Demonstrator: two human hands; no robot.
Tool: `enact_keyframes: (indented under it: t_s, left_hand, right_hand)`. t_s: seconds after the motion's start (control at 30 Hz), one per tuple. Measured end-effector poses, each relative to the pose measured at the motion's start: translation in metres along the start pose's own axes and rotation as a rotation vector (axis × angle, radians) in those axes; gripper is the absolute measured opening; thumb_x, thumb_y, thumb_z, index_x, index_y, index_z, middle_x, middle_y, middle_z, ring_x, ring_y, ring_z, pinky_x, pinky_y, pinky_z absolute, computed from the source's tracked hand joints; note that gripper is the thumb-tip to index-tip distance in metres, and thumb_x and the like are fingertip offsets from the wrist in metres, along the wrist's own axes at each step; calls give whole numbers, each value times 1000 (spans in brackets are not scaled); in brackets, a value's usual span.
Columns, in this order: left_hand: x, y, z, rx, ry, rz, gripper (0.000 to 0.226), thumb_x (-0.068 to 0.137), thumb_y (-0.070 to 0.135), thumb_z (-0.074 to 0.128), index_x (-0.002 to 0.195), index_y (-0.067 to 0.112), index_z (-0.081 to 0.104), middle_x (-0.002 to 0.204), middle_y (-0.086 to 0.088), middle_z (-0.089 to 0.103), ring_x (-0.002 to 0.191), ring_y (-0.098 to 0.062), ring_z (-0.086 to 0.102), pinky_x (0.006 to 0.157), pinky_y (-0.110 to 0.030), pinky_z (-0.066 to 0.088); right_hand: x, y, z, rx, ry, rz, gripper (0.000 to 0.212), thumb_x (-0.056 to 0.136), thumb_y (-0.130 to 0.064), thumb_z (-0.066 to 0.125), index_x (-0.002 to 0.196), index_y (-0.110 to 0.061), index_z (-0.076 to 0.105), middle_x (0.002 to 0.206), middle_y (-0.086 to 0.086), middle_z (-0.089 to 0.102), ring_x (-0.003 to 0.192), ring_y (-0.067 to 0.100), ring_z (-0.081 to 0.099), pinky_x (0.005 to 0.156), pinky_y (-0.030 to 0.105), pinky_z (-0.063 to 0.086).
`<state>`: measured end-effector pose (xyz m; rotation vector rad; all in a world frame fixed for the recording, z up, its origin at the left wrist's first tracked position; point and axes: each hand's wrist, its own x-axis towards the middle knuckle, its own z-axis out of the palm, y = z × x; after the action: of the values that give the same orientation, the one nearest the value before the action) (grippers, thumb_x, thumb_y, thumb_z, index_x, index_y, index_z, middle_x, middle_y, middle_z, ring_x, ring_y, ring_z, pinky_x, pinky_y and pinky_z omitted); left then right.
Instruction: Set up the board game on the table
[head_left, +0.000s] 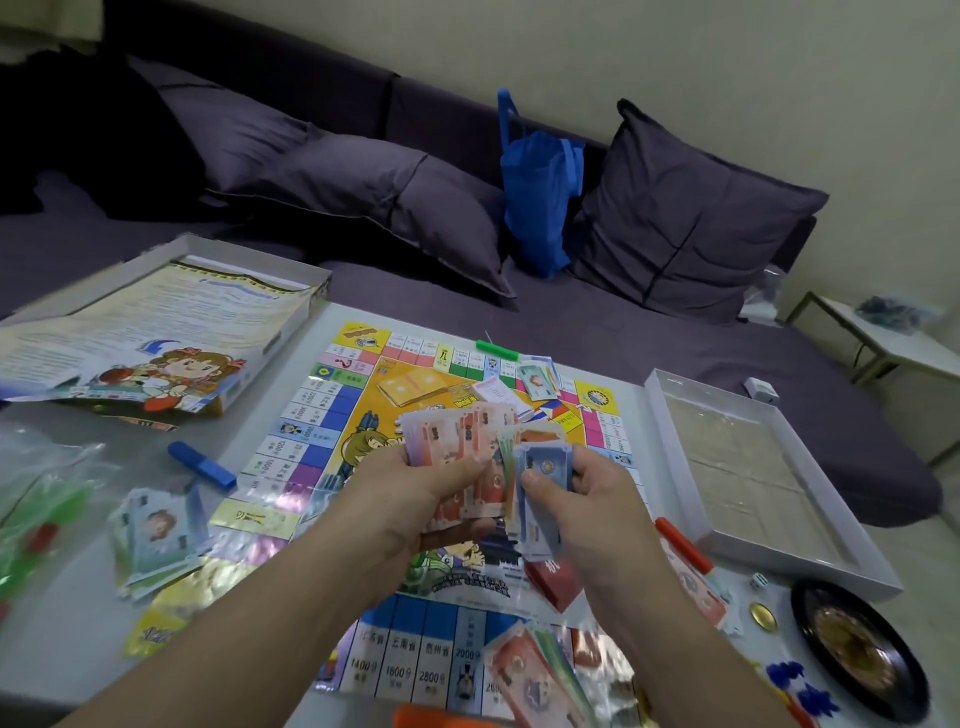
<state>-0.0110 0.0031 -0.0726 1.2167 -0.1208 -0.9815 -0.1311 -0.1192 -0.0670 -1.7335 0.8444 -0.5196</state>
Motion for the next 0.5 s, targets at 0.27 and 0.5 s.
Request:
enact_keyframes:
  t_s: [0.27,0.5]
  left_hand:
    - [31,9,8,-10,-16,-11,15,93,4,72,107,-1,70,92,-20,79,78,-34,78,67,-44,67]
    - [51,14,3,-89,-20,-107,25,94,6,71,112,-11,67,99,-26,77,88,-40,78,67,-46,65]
  right_hand:
    - [29,0,-1,-115,28,-46,11,100,-19,68,96,-24,76,80,-6,74,65,3,67,52,17,51]
    - [86,-5,-13,-59,138,87,14,99,-9,67,91,-16,76,76,4,75,56,13,69,50,25,51]
